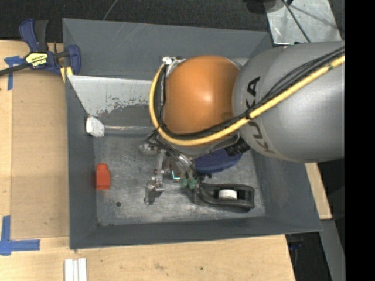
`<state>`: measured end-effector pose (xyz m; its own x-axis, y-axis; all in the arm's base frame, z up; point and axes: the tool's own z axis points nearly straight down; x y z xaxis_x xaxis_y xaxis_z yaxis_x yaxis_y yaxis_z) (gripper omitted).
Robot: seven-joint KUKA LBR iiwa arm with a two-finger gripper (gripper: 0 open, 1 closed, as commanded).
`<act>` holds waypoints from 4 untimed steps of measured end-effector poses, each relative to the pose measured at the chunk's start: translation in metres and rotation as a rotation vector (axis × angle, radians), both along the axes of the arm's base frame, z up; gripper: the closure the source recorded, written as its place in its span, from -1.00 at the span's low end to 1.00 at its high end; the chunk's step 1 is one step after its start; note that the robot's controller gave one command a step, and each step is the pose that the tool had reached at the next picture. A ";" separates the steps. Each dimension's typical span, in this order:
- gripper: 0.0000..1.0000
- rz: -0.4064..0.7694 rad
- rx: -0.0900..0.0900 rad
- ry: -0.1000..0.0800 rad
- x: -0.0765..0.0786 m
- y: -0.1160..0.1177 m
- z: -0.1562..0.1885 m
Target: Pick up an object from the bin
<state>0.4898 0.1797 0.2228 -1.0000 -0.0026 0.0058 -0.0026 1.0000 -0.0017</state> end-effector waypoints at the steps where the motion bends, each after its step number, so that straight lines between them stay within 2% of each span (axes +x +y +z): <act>1: -1.00 0.021 0.004 -0.006 0.047 0.052 -0.060; 2: -1.00 0.281 0.005 -0.015 0.038 0.051 0.046; 3: -1.00 -0.043 0.000 -0.002 0.050 0.043 -0.087; 4: -1.00 -0.421 -0.001 -0.003 0.021 0.056 -0.144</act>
Offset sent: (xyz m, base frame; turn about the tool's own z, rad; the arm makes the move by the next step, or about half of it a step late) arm 0.0464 0.0496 -0.0565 -0.0169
